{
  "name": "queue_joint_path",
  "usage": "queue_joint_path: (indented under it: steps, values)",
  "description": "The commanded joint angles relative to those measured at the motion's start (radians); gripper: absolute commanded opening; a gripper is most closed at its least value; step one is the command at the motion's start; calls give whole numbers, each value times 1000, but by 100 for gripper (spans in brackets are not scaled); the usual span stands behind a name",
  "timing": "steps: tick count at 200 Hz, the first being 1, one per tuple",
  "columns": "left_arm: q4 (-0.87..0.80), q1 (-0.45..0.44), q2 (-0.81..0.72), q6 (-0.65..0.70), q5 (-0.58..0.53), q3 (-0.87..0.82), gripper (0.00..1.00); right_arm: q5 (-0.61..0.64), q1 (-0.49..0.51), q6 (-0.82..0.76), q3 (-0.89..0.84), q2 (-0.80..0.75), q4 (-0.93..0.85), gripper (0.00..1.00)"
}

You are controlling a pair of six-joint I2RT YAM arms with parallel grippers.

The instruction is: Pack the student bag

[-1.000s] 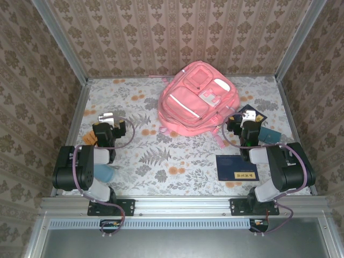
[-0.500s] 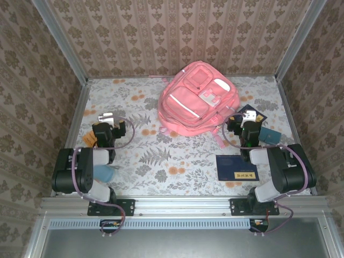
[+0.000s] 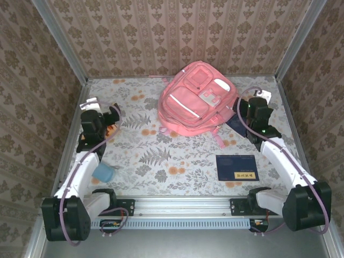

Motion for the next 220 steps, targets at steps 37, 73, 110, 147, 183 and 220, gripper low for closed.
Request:
queue_joint_path:
  steps: [37,73,110,147,183,220]
  values:
    - [-317,-16,24,-181,309,115,100,-357,111,216,156,197,-264,98]
    - [-331,-47,71,-167,320,147,100,-440,264,236,425,516,-260,83]
    - [-316,-58,116,-91,275,160,100,-458,350,248,661,775,-233,76]
    - [-316,-64,148,-54,251,166,100,-462,357,253,849,977,-255,73]
    - [-290,-69,186,-112,263,165,100,-530,375,231,967,1115,-329,72]
    - [-298,-86,233,-164,284,183,98,-641,437,121,894,1115,-369,71]
